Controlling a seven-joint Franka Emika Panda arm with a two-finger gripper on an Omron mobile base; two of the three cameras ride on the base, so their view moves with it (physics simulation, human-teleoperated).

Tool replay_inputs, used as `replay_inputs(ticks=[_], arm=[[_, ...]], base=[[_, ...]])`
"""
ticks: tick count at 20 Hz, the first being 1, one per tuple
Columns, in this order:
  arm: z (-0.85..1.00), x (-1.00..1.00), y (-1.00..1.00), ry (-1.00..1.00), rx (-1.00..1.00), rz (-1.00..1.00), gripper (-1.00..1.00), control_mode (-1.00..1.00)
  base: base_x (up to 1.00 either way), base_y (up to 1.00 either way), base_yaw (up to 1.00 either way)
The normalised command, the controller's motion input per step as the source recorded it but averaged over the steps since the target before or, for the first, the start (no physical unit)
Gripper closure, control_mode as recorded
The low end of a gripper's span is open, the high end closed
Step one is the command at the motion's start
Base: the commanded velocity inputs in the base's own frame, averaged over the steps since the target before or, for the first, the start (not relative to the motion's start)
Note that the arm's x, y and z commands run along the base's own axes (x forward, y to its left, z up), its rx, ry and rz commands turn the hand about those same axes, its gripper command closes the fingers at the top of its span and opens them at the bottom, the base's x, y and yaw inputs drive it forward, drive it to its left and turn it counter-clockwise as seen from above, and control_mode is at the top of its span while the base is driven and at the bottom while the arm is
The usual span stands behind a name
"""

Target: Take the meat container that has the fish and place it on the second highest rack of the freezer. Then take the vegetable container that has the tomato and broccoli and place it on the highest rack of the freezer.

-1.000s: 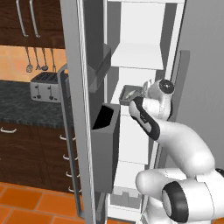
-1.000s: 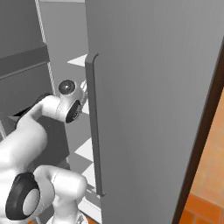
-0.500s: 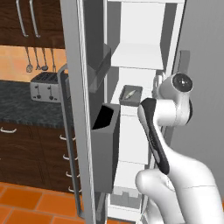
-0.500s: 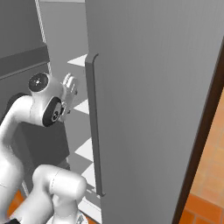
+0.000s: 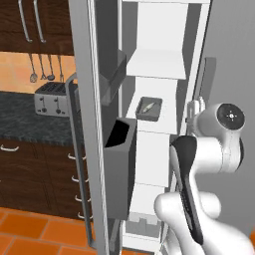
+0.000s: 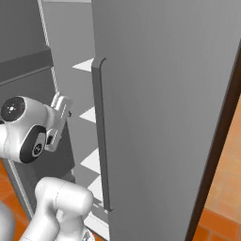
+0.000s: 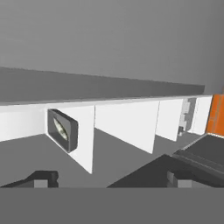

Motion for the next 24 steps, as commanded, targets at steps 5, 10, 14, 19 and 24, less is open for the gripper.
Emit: replay_inputs(ticks=[5, 10, 14, 19, 24], arm=[[-0.14, -0.8, 0.09, -0.11, -0.01, 0.03, -1.0, 1.0], [0.0, 0.0, 0.0, 0.0, 0.0, 0.0, -1.0, 1.0], [0.0, 0.0, 0.0, 0.0, 0.0, 0.0, -1.0, 1.0], [0.0, 0.0, 0.0, 0.0, 0.0, 0.0, -1.0, 1.0], [0.0, 0.0, 0.0, 0.0, 0.0, 0.0, -1.0, 1.0]], base=[[-0.2, 0.02, 0.03], [-1.0, 0.69, 0.24], [-0.92, 0.9, 0.43], [-0.63, 0.89, 0.51], [-0.51, 0.91, 0.52]])
